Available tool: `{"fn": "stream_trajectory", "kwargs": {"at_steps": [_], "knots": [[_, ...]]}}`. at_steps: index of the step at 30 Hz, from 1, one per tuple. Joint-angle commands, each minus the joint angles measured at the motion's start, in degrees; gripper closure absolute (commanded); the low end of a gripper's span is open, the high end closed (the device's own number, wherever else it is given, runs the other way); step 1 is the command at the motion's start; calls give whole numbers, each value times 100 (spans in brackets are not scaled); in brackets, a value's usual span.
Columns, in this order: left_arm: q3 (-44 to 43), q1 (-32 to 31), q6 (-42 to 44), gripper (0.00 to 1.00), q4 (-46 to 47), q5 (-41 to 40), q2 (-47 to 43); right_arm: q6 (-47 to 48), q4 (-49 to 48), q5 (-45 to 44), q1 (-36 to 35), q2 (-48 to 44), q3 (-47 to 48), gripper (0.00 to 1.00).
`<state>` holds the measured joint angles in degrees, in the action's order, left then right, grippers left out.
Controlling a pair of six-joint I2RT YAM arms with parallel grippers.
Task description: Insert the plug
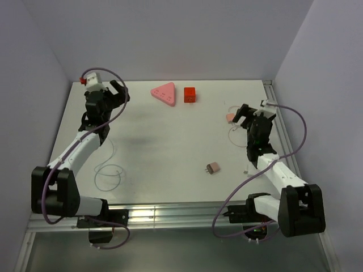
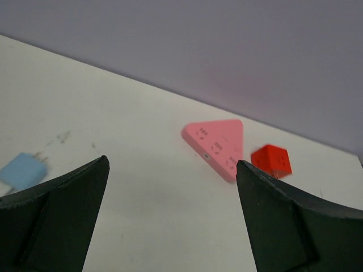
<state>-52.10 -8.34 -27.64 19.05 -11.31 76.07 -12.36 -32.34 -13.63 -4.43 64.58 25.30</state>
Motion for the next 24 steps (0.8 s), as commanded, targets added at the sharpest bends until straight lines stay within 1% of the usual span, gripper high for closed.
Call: {"fn": "stream_trajectory", "kwargs": {"at_steps": [1,2,3,4,5,6,7,8,9,10,11,12,13,14,15,16,17,19,20,21,24], "knots": [[-555,-19,286,1,20,1771,749,-786,2232,32,-14,-165,933,0],[-713,-19,416,0,133,2199,1177,-733,2066,523,-6,-182,907,0],[-1123,-19,435,1,73,2290,1382,-794,2039,667,12,-156,994,0],[-1336,-36,409,1,64,2387,1619,-890,2247,782,-5,53,1142,0],[-1547,-45,382,0,116,2806,2100,-874,2502,826,3,212,1353,0],[-2080,-45,347,0,12,2940,2366,-899,2765,948,3,396,1877,0],[-2407,-71,303,0,-76,3020,2638,-908,3194,1019,-6,711,2108,0],[-2741,-158,233,0,-207,3116,3198,-917,3355,1081,-6,827,2276,0],[-3475,-229,189,0,-591,3065,3473,-978,3435,1134,-6,898,2434,0],[-3822,-325,49,0,-761,2952,3745,-1057,3462,1247,-6,908,2462,0],[-4156,-526,13,1,-954,2785,4244,-1075,3410,1336,-6,873,2436,0],[-4699,-659,56,1,-1104,2514,4449,-1110,3349,1336,-6,820,2340,0],[-4870,-782,196,1,-1183,2311,4608,-1154,3252,1589,-14,733,2296,0],[-4967,-940,258,0,-1132,2065,4827,-1155,3260,1643,-14,688,2252,1],[-5133,-1255,302,0,-1062,1523,4925,-1172,3260,1670,-14,662,2208,1],[-5248,-1397,416,0,-1052,1335,5013,-1190,3278,1618,-6,609,2207,1],[-5467,-1668,452,1,-1052,1168,5188,-1190,3321,1583,-14,574,2181,2],[-5731,-1916,548,1,-1183,632,5382,-1190,3391,1452,-14,451,2111,2],[-6063,-2169,592,0,-1254,447,5592,-1190,3401,1390,-14,390,2085,2],[-6206,-2285,628,1,-1289,28,5698,-1181,3409,1372,-23,337,2006,2],[-6471,-2637,681,1,-1106,-468,6024,-1207,3506,1099,-15,117,1856,2]]}}
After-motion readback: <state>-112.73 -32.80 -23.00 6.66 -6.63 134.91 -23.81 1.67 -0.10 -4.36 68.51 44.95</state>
